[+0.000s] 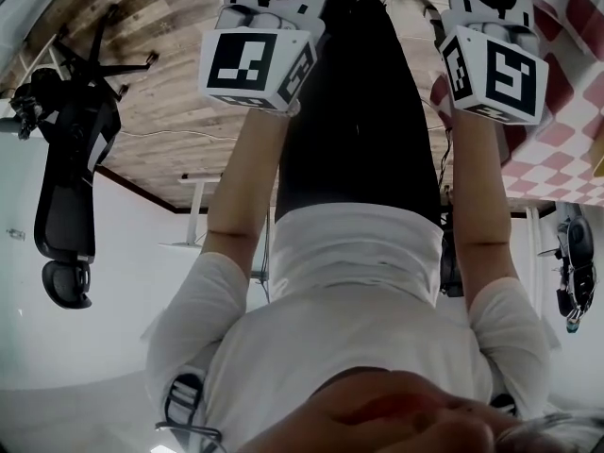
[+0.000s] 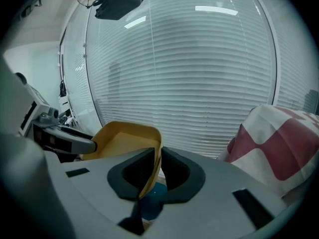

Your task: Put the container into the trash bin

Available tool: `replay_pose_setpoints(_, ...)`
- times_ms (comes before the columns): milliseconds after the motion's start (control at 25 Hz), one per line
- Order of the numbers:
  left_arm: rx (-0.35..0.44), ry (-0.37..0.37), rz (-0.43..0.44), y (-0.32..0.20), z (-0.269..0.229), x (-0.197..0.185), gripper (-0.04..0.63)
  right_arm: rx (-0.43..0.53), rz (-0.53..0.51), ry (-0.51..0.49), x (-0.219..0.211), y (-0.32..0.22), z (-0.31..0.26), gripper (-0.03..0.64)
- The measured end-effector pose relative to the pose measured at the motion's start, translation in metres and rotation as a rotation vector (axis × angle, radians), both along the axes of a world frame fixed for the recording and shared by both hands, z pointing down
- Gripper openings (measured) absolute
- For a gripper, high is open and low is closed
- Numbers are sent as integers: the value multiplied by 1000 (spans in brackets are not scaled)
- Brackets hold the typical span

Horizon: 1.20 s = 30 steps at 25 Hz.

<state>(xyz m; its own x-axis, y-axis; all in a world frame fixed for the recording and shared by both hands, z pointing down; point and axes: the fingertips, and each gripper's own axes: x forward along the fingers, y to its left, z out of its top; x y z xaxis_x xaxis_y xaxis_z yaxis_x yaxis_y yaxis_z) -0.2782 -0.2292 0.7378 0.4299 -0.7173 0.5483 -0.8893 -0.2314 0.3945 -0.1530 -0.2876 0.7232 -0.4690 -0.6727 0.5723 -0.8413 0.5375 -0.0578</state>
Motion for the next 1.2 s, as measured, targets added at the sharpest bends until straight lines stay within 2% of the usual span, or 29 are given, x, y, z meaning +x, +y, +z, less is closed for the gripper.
replay_pose_setpoints(520,-70,-18,15,-1,40,1,184,-54,-14,38,3,-1,42,57)
replay_pose_setpoints(720,-108,-27,-10,3,52,-3,186,-75,3,68,14,1,52,74)
replay_pose_setpoints(800,-108,-27,-11,5,52,-3,186,-80,5,66,16,3,54,91)
replay_pose_setpoints(1200,-68,-11,7,3,28,10,186,-56,-16,36,12,7,33,91)
